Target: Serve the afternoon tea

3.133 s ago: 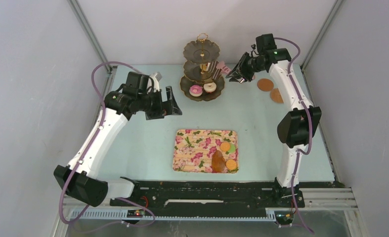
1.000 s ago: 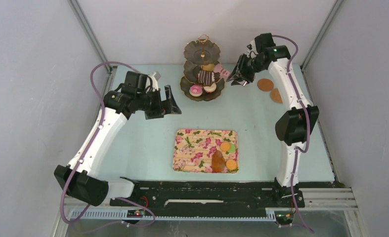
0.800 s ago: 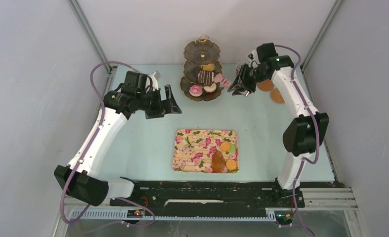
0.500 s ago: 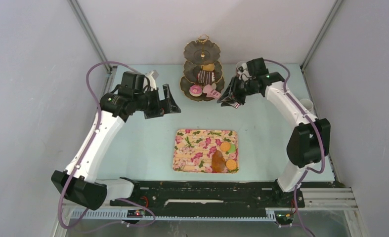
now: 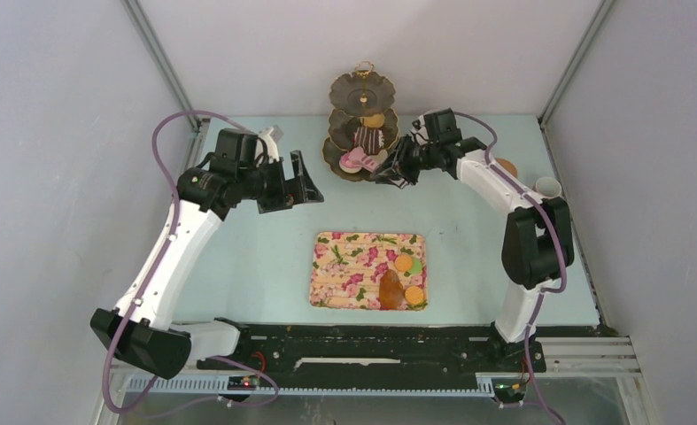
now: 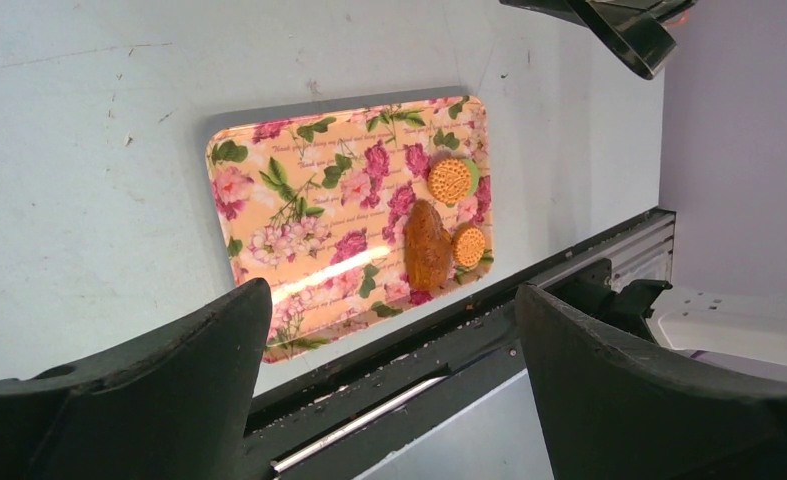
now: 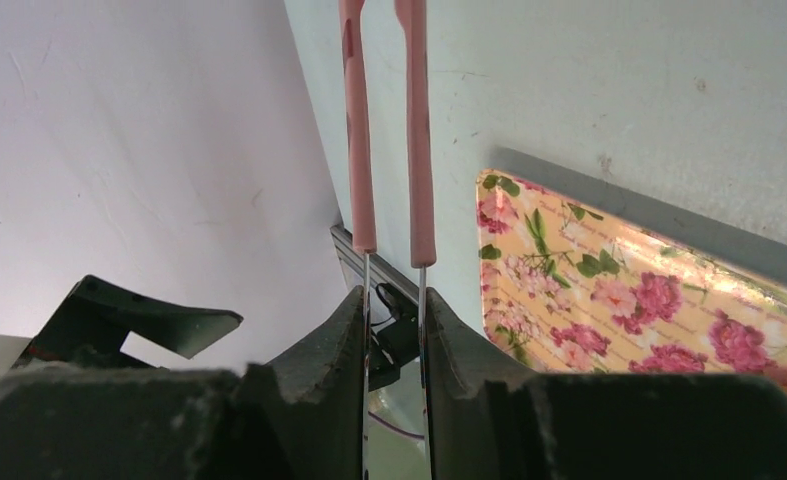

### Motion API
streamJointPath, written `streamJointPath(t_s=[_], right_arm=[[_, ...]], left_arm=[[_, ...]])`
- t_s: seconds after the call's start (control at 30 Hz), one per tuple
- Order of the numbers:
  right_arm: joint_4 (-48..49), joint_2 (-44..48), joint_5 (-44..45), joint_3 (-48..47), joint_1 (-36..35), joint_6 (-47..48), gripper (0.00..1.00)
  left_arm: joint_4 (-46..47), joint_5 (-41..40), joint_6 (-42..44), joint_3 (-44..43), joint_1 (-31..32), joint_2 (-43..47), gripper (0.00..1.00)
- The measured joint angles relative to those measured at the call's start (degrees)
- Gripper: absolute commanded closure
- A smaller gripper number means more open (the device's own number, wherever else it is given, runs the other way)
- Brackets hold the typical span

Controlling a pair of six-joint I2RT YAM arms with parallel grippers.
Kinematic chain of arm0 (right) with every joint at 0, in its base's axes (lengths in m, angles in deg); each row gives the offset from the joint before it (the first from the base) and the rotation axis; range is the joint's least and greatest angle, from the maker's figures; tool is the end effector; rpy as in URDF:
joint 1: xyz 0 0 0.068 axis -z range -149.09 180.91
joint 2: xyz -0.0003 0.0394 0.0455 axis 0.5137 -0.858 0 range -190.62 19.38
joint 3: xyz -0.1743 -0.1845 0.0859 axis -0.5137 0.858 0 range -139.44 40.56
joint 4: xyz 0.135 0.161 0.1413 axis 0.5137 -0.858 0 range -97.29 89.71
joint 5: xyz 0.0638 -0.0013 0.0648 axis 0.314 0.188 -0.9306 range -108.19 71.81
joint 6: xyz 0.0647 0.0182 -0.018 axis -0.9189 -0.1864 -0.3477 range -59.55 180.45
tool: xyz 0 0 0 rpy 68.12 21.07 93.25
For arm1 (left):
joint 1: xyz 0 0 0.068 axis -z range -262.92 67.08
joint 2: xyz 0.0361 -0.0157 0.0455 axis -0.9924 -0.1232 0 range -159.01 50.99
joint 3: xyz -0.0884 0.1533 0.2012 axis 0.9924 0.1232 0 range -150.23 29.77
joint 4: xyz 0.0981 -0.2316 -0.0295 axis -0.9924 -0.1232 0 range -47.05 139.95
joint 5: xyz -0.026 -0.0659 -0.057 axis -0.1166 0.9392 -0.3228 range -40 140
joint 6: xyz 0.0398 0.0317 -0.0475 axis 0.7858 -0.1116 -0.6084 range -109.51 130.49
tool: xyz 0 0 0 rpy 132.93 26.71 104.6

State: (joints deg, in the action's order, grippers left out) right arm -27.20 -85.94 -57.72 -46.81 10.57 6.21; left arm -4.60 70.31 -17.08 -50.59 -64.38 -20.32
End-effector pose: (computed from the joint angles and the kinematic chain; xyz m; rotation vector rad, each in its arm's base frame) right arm 0.3765 0.1781 0.2646 0.3824 2.5718 1.3829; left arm 0.2307 -0.0982 0.3646 -0.0137 2.4502 -0.7945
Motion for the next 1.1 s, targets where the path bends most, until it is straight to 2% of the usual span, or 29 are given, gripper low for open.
streamJointPath(t_s=[0.47,0.73,1.1], right_arm=[[-0.2,-1.4,-0.8,0.0,1.8,0.6,0.86],[-6.2,0.3,0.7,0.0,6.0,7.2,0.86],[-15.1,2.1,7.5,-3.0,11.5,14.9,0.86]], left_arm=[[-0.1,-0.2,0.2,0.0,0.0,-1.0,0.02],[-0.5,-0.1,0.2,-0.5,-0.1,-2.1,0.02],[-0.7,0.2,0.2,-1.7,-0.1,-2.3,0.02]])
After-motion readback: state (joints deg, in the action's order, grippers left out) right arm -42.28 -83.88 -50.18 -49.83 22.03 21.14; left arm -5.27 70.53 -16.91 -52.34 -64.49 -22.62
